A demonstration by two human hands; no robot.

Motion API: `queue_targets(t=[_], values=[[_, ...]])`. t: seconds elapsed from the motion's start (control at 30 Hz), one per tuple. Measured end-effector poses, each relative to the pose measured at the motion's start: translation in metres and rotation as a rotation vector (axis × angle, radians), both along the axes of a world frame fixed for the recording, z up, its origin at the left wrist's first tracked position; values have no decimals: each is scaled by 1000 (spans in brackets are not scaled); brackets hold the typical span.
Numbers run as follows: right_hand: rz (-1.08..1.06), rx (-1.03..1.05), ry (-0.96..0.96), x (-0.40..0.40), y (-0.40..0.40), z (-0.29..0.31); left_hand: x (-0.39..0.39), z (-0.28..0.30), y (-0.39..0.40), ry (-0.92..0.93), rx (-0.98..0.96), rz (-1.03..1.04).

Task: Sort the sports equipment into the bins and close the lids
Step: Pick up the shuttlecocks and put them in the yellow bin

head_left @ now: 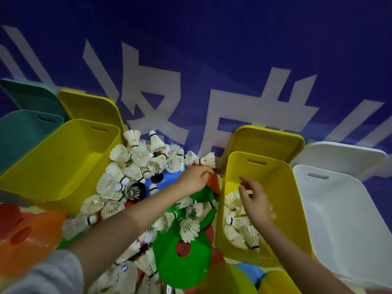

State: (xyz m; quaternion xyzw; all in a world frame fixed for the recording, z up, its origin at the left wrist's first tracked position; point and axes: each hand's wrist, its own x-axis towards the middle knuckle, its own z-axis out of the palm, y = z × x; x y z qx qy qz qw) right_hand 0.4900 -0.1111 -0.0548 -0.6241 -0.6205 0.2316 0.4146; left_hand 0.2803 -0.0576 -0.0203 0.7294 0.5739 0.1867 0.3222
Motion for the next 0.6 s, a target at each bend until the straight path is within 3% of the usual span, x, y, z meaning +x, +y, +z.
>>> queue_targets(t=[0.13,0.23,0.4,0.5,0.6], values=[[69,-42,178,-63,-20,30,-63,15,1,5,61,11],[137,-148,235,-114,-22,29,-101,11,-4,123,51,-103],[113,-330,-155,-151,-13,-8,-146,-9,-9,389,4,-319],[86,-506,-202,-154,-10,-29,-161,-19,-15,479,46,-438],[78,-512,-224,-165,-6,-33,-172,-33,-17,569,114,-552]])
